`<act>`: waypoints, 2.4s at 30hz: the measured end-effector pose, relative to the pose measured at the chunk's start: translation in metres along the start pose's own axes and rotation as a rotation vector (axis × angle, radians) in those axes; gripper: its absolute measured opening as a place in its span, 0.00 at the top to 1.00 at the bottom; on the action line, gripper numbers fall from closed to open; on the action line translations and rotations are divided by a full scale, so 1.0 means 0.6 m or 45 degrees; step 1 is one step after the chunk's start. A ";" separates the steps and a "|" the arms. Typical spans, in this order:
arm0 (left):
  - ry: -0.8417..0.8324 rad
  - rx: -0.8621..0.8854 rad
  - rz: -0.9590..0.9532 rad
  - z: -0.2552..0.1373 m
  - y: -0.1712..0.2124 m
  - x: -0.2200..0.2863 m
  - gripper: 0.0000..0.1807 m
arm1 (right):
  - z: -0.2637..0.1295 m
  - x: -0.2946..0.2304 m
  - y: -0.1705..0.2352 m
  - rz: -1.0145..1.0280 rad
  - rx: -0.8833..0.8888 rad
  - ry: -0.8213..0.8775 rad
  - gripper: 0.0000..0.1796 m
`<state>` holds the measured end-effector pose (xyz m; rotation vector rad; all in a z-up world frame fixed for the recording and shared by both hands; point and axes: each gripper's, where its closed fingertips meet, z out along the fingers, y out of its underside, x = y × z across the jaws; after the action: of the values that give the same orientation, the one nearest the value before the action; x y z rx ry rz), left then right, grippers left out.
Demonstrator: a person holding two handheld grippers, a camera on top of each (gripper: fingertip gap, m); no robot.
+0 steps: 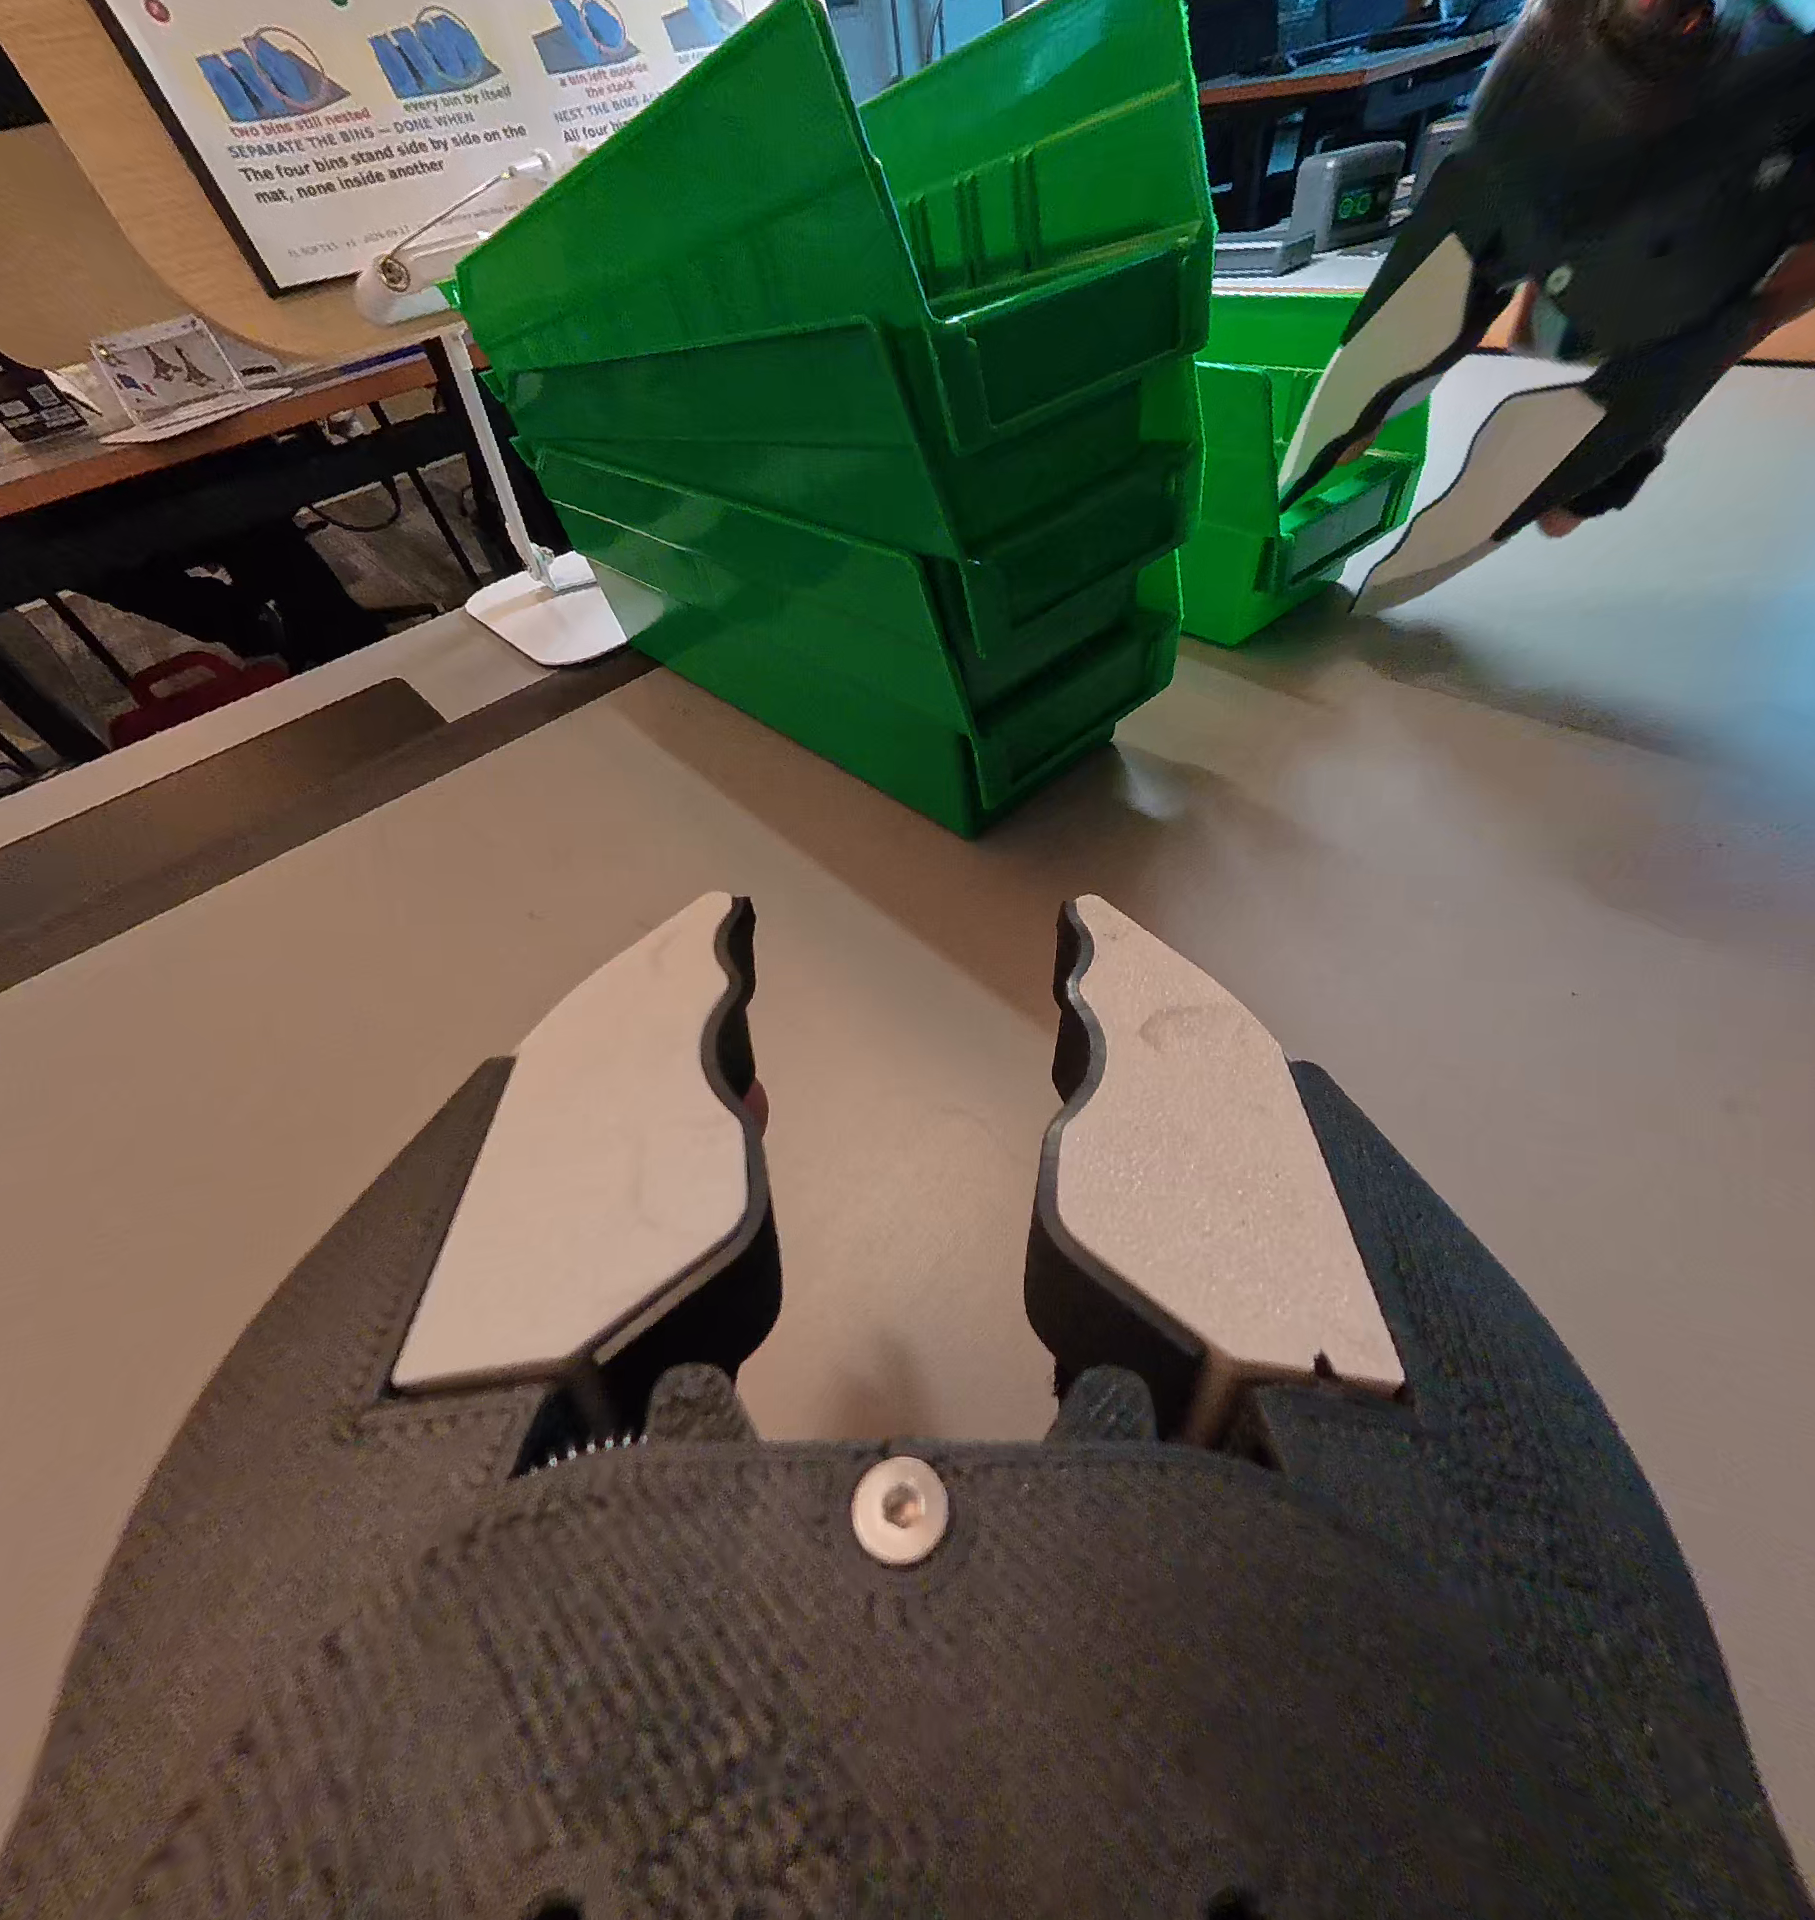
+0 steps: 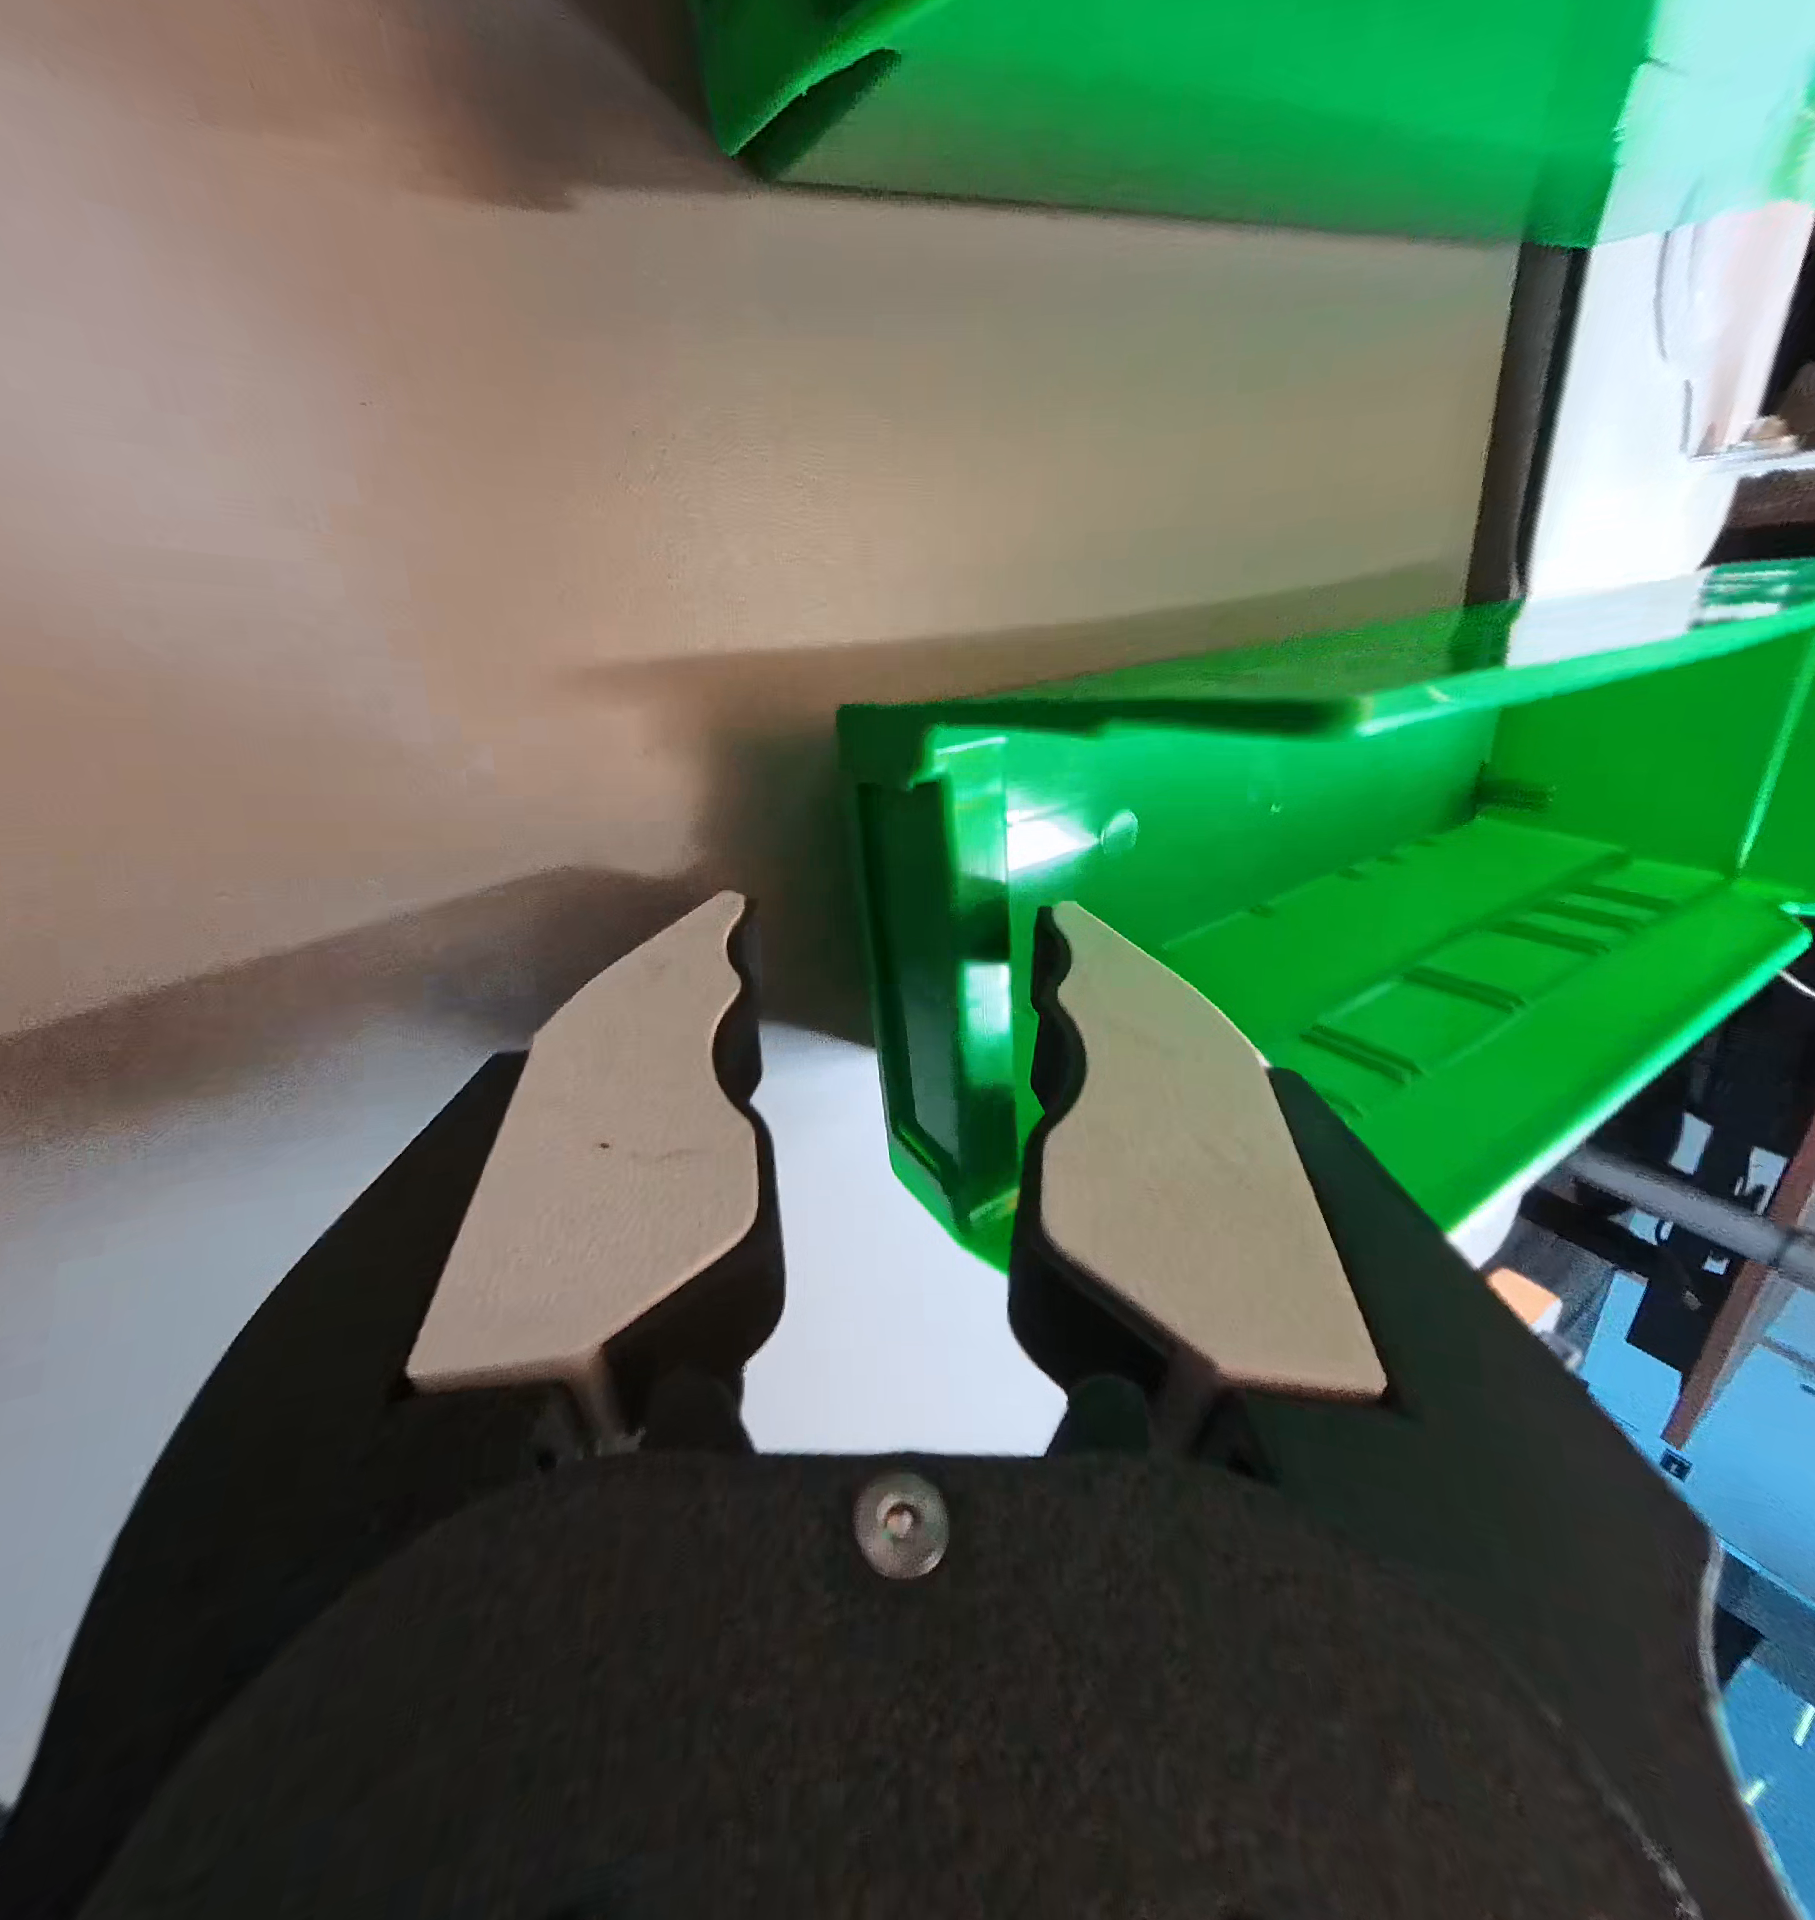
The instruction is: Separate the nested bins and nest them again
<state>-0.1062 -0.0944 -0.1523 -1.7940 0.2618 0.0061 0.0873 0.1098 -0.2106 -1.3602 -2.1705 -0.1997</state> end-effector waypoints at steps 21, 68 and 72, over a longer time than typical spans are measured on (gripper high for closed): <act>0.017 -0.035 0.002 0.006 0.012 0.005 0.70 | -0.041 0.026 -0.022 -0.036 0.033 0.241 0.84; 0.035 -0.054 0.095 0.004 0.014 0.016 0.71 | -0.161 0.111 -0.308 -0.291 0.248 0.117 0.79; 0.036 -0.068 0.099 0.006 0.019 0.017 0.71 | -0.155 0.096 -0.298 -0.284 0.210 0.054 0.85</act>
<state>-0.0975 -0.0950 -0.1655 -1.8370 0.3543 0.0436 -0.0506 0.0324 -0.0732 -1.0149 -2.2465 -0.1293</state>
